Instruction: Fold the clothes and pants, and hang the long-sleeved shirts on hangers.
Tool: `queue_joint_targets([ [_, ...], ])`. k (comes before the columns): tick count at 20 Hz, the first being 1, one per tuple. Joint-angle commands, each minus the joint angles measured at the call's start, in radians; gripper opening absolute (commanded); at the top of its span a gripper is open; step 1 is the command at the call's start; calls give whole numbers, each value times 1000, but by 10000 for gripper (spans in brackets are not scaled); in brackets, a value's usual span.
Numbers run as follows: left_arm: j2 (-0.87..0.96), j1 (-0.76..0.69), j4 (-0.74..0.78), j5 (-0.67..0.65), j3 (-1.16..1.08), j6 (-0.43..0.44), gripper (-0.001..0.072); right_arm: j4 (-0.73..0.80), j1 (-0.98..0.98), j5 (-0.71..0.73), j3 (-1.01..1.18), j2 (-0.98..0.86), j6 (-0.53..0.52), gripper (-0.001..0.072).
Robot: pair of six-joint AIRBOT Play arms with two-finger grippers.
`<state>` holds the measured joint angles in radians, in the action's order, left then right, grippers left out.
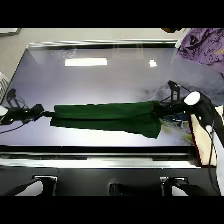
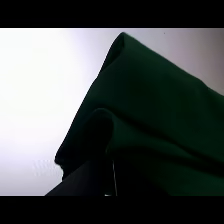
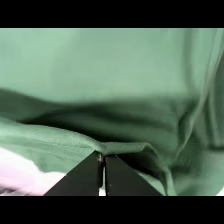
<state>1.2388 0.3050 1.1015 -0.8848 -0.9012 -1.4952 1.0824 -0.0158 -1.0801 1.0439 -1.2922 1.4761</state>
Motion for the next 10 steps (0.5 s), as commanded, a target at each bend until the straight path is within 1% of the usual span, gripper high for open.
queue_joint_targets([
  [1, 172, -61, -2, 12, -129, 7, 15, 35, 1, 30, 81, -109, -2, 23],
  [3, 251, -80, -2, 11, -185, 1, 15, 34, 1, 55, 84, -155, -3, 23],
  [5, 312, -97, -2, 10, -223, -27, 15, 34, 1, 82, 84, -195, -2, 23],
  [7, 354, -108, -3, 10, -247, -59, 18, 34, 1, 111, 84, -225, 4, 24],
  [8, 367, -114, -6, 11, -254, -61, 22, 34, 1, 123, 84, -239, 10, 24],
  [9, 374, -119, -8, 12, -258, -61, 95, 34, 1, 130, 84, -249, 17, 25],
  [10, 374, -121, -11, 13, -260, -61, 240, 33, 1, 134, 85, -254, 34, 46],
])
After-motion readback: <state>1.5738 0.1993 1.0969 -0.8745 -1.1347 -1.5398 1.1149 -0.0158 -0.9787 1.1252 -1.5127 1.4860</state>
